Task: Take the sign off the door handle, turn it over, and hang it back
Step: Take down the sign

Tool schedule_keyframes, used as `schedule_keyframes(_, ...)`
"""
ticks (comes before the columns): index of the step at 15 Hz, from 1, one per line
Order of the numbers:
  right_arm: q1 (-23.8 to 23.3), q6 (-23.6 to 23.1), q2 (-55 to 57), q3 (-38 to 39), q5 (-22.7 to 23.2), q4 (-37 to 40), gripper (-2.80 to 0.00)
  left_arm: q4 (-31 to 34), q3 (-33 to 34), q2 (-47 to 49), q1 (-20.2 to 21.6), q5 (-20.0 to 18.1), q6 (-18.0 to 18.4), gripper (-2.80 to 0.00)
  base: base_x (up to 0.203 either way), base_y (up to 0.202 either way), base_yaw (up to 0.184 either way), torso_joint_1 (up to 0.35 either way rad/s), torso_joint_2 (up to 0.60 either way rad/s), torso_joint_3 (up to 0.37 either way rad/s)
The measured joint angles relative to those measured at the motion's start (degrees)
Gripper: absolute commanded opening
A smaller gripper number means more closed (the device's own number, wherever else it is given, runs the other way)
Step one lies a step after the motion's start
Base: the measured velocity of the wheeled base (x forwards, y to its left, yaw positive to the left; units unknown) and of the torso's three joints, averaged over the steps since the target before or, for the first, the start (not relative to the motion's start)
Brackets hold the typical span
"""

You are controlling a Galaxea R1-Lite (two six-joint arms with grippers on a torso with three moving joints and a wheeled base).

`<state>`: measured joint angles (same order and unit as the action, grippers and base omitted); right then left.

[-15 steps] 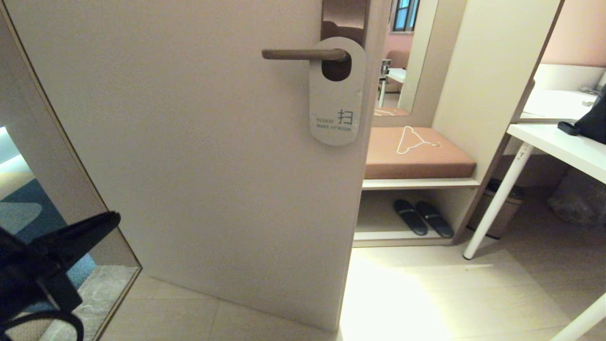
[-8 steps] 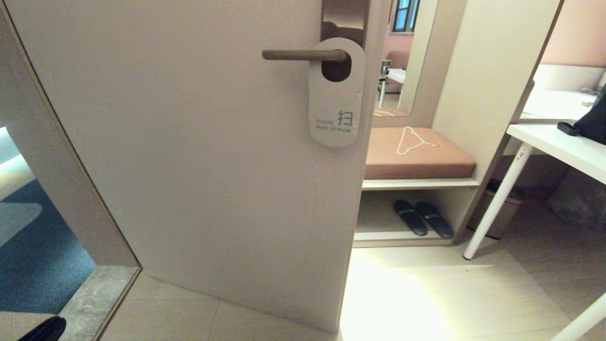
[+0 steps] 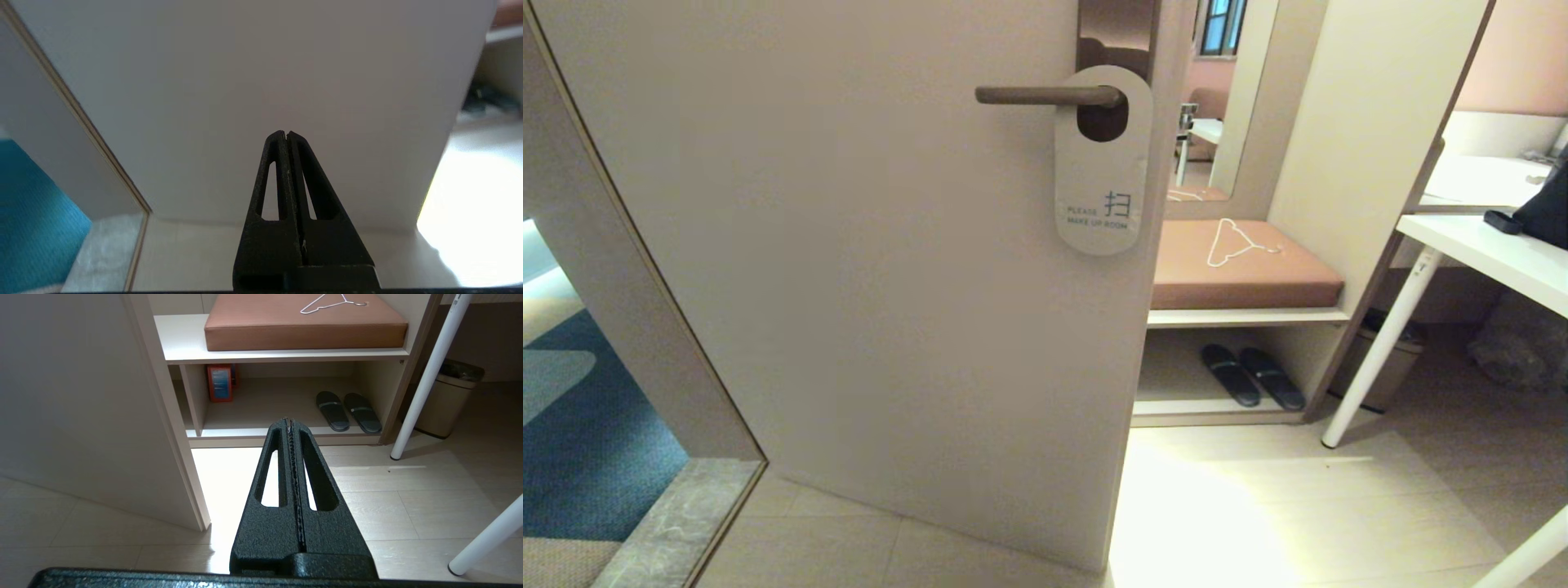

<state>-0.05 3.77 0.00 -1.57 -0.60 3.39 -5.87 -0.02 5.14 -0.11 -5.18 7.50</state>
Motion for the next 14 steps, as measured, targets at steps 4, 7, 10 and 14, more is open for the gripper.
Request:
schedule_keyframes(4, 0.0, 0.0, 0.0, 0.0, 0.0, 0.0, -2.80, 3.8, 0.0, -4.3, 0.1, 4.8, -0.3, -2.80, 0.000, 0.000, 0.000, 0.000, 0.00, 0.000)
schedule_keyframes(7, 0.0, 0.0, 0.0, 0.0, 0.0, 0.0, -2.80, 6.3, 0.0, -5.0, 0.1, 4.2, -0.2, -2.80, 0.000, 0.000, 0.000, 0.000, 0.00, 0.000)
schedule_keyframes(10, 0.0, 0.0, 0.0, 0.0, 0.0, 0.0, -2.80, 6.6, 0.0, -5.1, 0.1, 4.0, 0.4, -2.80, 0.000, 0.000, 0.000, 0.000, 0.00, 0.000)
schedule_keyframes(14, 0.0, 0.0, 0.0, 0.0, 0.0, 0.0, -2.80, 6.6, 0.0, -5.1, 0.1, 4.6, -2.2, -2.80, 0.000, 0.000, 0.000, 0.000, 0.00, 0.000)
